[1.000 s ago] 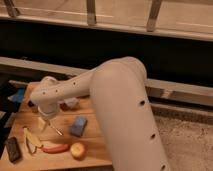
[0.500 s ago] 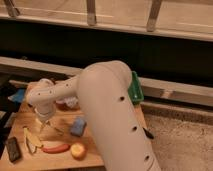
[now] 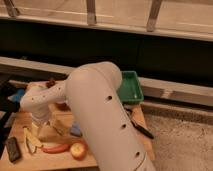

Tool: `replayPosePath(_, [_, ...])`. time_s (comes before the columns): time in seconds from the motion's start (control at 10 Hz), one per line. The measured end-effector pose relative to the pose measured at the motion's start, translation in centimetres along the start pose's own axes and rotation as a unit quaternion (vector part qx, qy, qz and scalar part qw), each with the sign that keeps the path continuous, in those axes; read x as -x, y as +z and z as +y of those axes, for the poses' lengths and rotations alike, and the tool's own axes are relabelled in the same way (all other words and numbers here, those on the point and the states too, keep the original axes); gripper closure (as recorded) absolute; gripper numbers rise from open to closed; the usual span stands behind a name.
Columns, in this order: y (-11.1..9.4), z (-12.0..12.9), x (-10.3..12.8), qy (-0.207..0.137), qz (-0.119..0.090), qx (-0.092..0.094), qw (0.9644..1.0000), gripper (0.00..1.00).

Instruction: Place fork in tray

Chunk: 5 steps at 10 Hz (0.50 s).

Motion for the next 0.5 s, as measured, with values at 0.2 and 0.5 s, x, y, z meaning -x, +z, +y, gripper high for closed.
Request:
replayPosePath(0.2, [0.9, -0.3, -0.1, 0.002, 0.008, -0.007, 0.9999, 0.22])
replayPosePath(0.5, [1.0, -1.3, -0.5, 0.011, 0.014, -0.022, 0.9996, 0.51])
